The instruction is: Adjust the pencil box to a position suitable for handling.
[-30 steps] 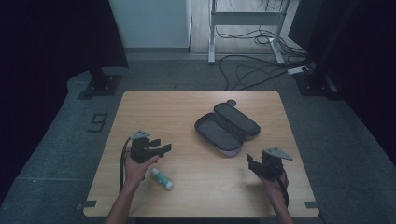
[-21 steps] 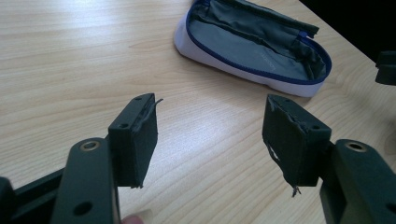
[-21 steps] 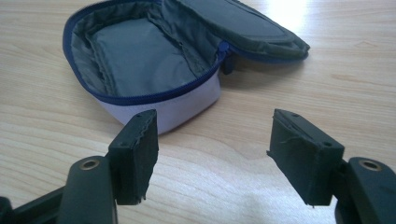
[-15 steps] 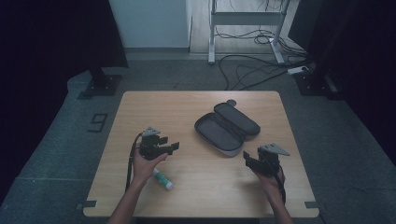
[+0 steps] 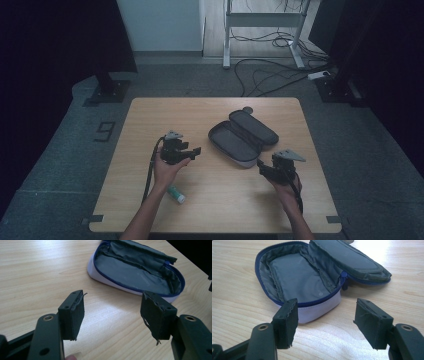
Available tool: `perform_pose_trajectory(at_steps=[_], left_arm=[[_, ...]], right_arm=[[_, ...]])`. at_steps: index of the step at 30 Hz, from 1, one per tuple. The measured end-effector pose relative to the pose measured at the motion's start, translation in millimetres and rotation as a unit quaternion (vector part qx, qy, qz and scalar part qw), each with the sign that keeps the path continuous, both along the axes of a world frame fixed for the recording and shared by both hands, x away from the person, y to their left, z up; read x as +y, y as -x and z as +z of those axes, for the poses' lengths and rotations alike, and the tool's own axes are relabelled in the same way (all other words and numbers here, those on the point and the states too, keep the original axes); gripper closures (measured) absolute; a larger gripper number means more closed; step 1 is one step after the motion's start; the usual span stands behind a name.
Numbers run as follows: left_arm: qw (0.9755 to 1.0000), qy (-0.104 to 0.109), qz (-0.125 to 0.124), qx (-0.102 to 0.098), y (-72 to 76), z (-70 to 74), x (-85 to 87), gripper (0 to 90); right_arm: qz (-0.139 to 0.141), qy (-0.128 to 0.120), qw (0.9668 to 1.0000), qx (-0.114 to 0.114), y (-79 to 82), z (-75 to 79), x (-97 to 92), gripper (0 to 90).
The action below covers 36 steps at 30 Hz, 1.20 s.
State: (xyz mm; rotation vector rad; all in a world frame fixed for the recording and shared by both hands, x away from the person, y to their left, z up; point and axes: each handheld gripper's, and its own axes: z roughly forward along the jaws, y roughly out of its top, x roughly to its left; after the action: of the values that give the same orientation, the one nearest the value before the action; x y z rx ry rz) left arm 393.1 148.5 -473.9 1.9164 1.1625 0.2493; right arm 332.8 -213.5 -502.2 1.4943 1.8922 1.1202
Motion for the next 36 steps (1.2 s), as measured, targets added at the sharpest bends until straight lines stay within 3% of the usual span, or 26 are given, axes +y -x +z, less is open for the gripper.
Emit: perform_pose_trajectory(at_steps=[15,22,26,36], left_arm=[[0.9998,0.006,0.016,0.011,-13.7,-7.1,-1.8,36.6],[0.9997,0.003,0.014,0.019,-23.0,-8.9,-12.0,36.6],[0.9995,0.012,0.016,0.024,-28.8,-9.3,-17.5,36.7],[0.9992,-0.004,0.017,0.036,-47.2,-8.4,-31.1,37.0]], right_arm=[[0.009,0.003,0.9999,0.001,-9.7,-0.7,8.1,36.3],[0.009,0.004,0.9999,0.004,-15.4,0.4,11.2,36.5],[0.01,0.007,0.9999,0.004,-18.1,2.0,12.3,36.5],[0.007,0.005,0.9999,0.006,-25.9,7.0,9.9,38.2]])
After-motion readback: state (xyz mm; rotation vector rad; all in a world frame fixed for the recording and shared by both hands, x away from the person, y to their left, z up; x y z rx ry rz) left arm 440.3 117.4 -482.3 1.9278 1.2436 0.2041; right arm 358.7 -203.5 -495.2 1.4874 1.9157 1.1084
